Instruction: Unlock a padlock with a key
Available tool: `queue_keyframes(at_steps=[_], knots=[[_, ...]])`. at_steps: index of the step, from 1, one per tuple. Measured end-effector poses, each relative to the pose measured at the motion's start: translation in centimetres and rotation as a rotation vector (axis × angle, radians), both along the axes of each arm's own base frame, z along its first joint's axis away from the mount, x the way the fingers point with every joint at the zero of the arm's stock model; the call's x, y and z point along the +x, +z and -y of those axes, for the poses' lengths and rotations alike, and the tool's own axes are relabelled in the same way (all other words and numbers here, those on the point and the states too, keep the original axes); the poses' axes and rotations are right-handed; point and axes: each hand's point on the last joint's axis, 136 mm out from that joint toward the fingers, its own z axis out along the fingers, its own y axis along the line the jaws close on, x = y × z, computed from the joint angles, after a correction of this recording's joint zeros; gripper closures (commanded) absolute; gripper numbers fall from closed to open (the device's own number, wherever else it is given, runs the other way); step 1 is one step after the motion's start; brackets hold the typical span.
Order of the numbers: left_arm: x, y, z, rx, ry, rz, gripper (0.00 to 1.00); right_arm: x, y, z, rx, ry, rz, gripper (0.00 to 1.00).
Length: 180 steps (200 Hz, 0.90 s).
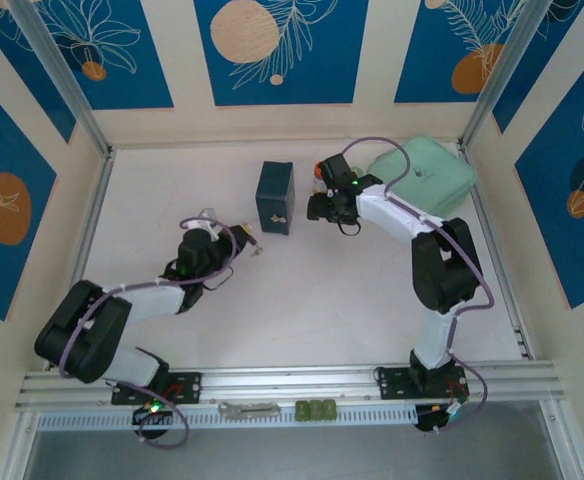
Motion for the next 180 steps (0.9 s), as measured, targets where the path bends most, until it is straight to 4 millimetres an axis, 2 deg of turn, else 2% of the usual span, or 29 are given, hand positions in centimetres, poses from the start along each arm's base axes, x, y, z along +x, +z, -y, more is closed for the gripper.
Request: queue_keyframes(at_steps=[25,27,30,53,60,70,87,95,110,128,133,151,163,180], knots=[[-3.3,-3.0,2.5,0.055,-0.101,-0.118,1.00,-0.5,-0.4,0.5,-0.008,0.007,-0.010,0.24],[-3.6,-3.3,2.7,0.062,-0.110,-0.128,1.00,-0.6,-0.5,0.6,-0.008,0.007,-0.013,0.18],[-4.0,-3.6,2.9,0.070,-0.119,-0.140,1.00,-0.6,-0.6,0.6,-0.008,0.008,-0.016,0.15],[-6.5,-5.9,4.0,0.140,-0.180,-0.223,0.94,-1.5,-1.7,0.7,-0.011,0.022,-0.046,0.14],[-7.1,-6.4,4.1,0.160,-0.189,-0.240,0.90,-1.6,-1.9,0.7,-0.011,0.024,-0.051,0.13],[-7.7,-7.1,4.1,0.185,-0.198,-0.263,0.78,-1.7,-1.9,0.7,-0.010,0.027,-0.054,0.13],[-8.2,-7.9,3.8,0.219,-0.197,-0.288,0.71,-1.6,-1.9,0.5,-0.002,0.029,-0.050,0.13],[-8.2,-8.1,3.6,0.228,-0.190,-0.294,0.59,-1.5,-1.8,0.5,0.001,0.031,-0.047,0.13],[-8.3,-8.4,3.2,0.255,-0.184,-0.299,0.27,-1.5,-1.9,0.4,0.004,0.031,-0.042,0.13],[-8.4,-8.6,2.4,0.303,-0.165,-0.307,0.04,-1.7,-2.0,0.6,0.003,0.030,-0.044,0.13],[-8.4,-8.3,2.1,0.325,-0.162,-0.299,0.00,-1.8,-2.0,0.7,0.002,0.028,-0.046,0.13],[-7.8,-6.1,1.0,0.385,-0.124,-0.252,0.00,-2.0,-1.8,1.0,0.003,0.026,-0.042,0.13],[-6.9,-3.3,0.4,0.437,-0.099,-0.177,0.00,-2.0,-1.7,1.1,0.006,0.022,-0.037,0.12],[-5.1,2.3,-0.1,0.494,-0.059,-0.039,0.00,-2.0,-1.4,1.6,0.011,0.013,-0.026,0.12]])
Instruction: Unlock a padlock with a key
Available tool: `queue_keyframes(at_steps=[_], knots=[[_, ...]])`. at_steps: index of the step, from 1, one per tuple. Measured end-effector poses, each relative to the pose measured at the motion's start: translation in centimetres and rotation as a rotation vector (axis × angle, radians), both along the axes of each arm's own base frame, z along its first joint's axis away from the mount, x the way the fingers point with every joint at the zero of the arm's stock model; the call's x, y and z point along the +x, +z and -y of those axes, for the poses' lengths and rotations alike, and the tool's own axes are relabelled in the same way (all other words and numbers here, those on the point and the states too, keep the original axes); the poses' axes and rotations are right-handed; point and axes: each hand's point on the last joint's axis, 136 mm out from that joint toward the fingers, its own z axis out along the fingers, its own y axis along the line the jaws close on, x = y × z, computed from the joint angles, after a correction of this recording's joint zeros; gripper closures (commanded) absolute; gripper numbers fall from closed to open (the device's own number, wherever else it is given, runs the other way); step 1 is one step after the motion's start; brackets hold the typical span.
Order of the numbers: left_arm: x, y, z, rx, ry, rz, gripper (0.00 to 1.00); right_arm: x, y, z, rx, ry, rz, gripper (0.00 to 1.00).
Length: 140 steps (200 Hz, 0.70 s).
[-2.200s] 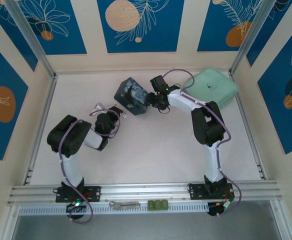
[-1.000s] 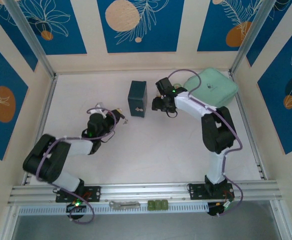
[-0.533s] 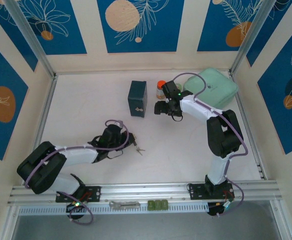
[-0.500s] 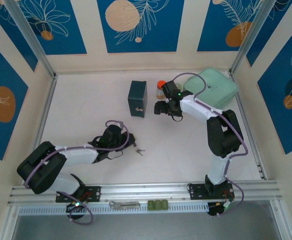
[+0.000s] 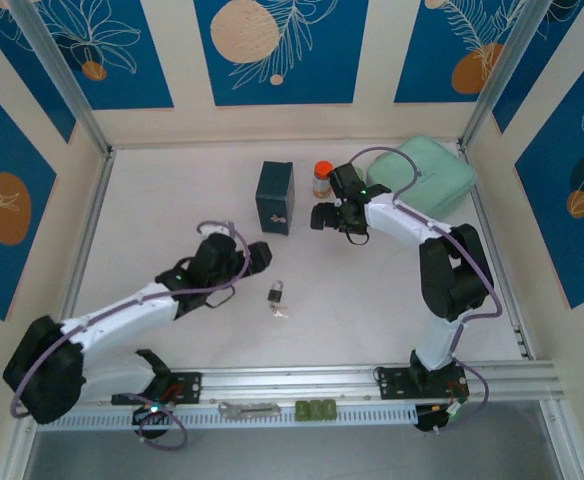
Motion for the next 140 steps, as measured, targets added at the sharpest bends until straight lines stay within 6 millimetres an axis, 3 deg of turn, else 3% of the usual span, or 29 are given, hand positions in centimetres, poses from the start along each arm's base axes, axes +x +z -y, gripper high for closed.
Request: queue_keyframes(at_steps=[30,58,78,101,140], knots=[[3.1,8.2,0.6,0.103,-0.022,0.174,0.00,0.2,0.5,1.2,0.010,-0.029,0.019,0.12],[6.8,11.2,3.1,0.222,-0.083,0.185,0.00,0.2,0.6,2.0,0.016,-0.045,0.025,0.12],[9.7,11.0,5.4,0.282,-0.147,0.137,0.00,-0.3,0.4,2.4,0.020,-0.053,0.025,0.11],[12.4,9.2,7.4,0.335,-0.225,0.050,0.00,-0.7,0.5,2.5,0.032,-0.059,0.033,0.11],[14.8,5.9,9.1,0.422,-0.311,-0.066,0.00,-0.6,1.3,2.3,0.054,-0.058,0.062,0.11]])
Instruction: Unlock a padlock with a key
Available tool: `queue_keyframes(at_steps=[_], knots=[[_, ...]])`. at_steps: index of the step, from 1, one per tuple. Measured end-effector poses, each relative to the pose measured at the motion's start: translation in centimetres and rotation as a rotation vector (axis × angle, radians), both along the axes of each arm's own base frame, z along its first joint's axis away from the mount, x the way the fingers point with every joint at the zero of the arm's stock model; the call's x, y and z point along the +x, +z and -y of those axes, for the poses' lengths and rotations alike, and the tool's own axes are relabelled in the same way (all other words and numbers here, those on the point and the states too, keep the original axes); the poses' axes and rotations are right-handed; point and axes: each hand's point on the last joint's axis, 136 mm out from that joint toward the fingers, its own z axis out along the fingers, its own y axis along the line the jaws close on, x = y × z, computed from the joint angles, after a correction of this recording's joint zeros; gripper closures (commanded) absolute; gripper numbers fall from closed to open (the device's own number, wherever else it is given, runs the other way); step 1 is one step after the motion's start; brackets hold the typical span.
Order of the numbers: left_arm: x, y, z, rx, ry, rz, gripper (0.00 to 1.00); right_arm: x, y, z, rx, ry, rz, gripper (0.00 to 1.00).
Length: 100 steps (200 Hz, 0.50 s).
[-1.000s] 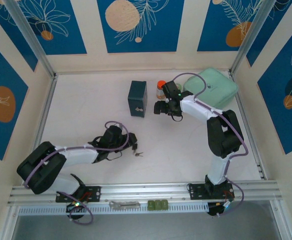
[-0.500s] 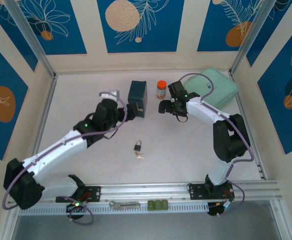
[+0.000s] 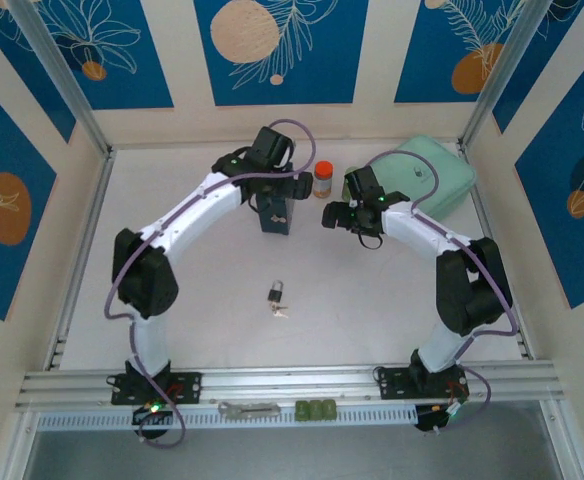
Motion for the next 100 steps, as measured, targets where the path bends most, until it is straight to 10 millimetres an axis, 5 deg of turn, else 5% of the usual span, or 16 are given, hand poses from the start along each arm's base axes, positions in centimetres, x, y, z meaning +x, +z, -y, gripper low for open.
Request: queue_keyframes(at_steps=[21,100], knots=[[0.4,-1.5,0.0,0.051,-0.013,-0.035,0.00,0.1,0.1,0.0,0.003,0.000,0.006,0.11],[1.6,-1.7,-2.1,0.090,0.023,-0.016,0.00,0.1,0.1,0.0,0.003,0.000,0.007,0.11]])
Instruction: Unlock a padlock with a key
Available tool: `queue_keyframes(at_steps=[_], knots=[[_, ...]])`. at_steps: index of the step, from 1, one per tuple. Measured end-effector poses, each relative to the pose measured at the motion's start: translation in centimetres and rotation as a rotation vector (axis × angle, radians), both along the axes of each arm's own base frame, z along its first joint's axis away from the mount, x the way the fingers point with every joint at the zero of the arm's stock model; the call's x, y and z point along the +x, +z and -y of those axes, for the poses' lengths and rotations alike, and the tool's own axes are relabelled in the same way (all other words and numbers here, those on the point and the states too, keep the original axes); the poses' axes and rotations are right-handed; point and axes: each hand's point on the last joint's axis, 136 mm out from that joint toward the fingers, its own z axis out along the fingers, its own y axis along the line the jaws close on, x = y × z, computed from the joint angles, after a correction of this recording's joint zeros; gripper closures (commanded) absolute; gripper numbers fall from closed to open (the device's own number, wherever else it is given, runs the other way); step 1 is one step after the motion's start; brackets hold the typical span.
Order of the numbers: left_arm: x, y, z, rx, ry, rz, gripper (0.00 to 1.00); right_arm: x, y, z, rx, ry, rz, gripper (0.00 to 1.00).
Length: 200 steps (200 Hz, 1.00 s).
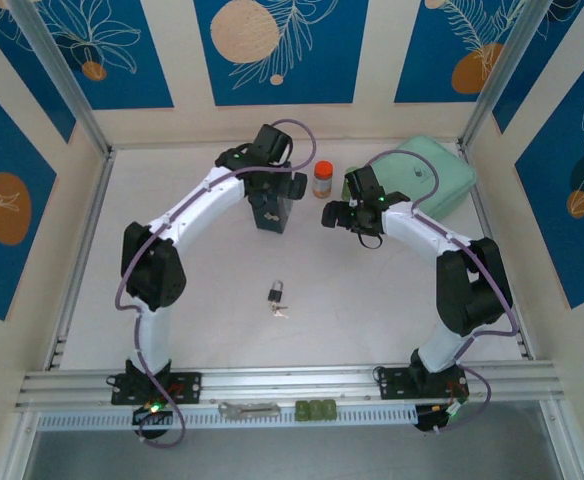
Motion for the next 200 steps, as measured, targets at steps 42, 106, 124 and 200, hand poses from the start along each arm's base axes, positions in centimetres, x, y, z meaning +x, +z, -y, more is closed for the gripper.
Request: queue_keyframes(at_steps=[42,106,124,200], knots=[[1.2,-0.2,-2.2,0.009,0.050,0.020,0.00,0.2,0.2,-0.5,0.023,0.006,0.009,0.11],[1.7,-0.1,-2.8,0.003,0.053,0.045,0.00,0.2,-1.0,-1.7,0.023,0.032,-0.020,0.11],[1.9,-0.3,-3.1,-0.004,0.059,0.055,0.00,0.5,-0.6,-1.9,0.027,0.033,-0.011,0.11],[1.6,-4.5,-6.9,0.002,0.133,-0.007,0.06,0.7,-1.0,-2.3,0.049,0.031,-0.021,0.11]])
